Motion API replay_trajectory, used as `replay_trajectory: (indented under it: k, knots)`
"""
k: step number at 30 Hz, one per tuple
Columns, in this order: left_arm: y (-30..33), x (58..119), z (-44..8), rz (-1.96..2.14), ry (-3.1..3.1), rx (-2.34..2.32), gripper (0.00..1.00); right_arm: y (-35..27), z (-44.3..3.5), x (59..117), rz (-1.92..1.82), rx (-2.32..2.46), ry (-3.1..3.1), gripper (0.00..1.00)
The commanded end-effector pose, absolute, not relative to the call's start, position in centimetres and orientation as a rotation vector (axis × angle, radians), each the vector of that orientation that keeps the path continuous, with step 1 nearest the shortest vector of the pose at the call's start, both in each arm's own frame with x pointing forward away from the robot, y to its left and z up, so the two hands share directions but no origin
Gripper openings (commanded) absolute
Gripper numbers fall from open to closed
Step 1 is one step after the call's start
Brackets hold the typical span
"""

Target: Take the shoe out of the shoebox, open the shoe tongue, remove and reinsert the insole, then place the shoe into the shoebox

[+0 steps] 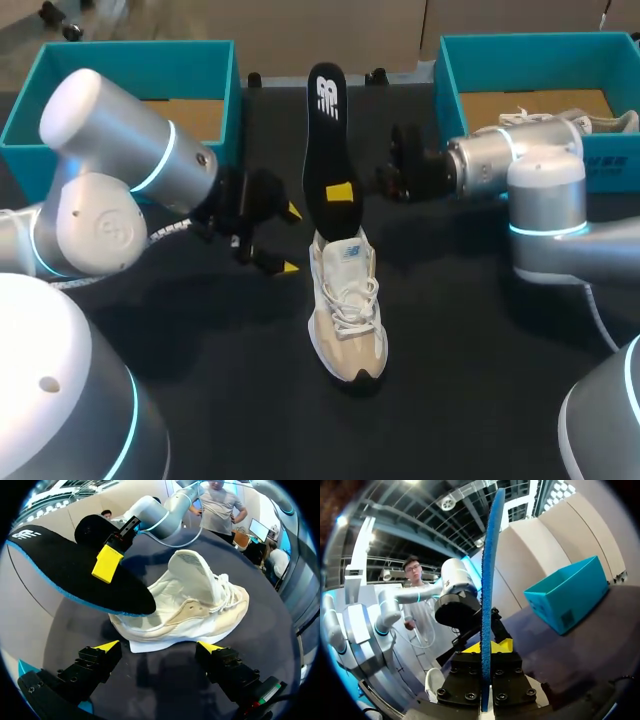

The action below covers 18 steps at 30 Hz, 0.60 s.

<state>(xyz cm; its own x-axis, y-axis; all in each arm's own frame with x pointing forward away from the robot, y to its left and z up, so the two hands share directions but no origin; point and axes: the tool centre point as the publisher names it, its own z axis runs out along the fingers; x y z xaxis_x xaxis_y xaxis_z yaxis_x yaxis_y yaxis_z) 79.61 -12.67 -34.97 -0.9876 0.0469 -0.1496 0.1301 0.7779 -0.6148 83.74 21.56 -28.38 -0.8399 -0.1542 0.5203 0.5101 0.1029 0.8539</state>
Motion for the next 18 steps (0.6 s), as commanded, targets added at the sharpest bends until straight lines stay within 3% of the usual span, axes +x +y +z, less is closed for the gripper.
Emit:
replay_trajectory:
  k: [1, 18]
  knots:
    - [-13.3, 80.0, -35.3, -0.99, 2.836, 0.138, 1.0, 21.8, -28.8, 83.4, -1.792, -0.353, -1.89, 0.0]
    - [-14.0, 80.6, -35.4, -0.987, 2.825, 0.133, 1.0, 21.6, -29.8, 82.6, -1.789, -0.382, -1.867, 0.0]
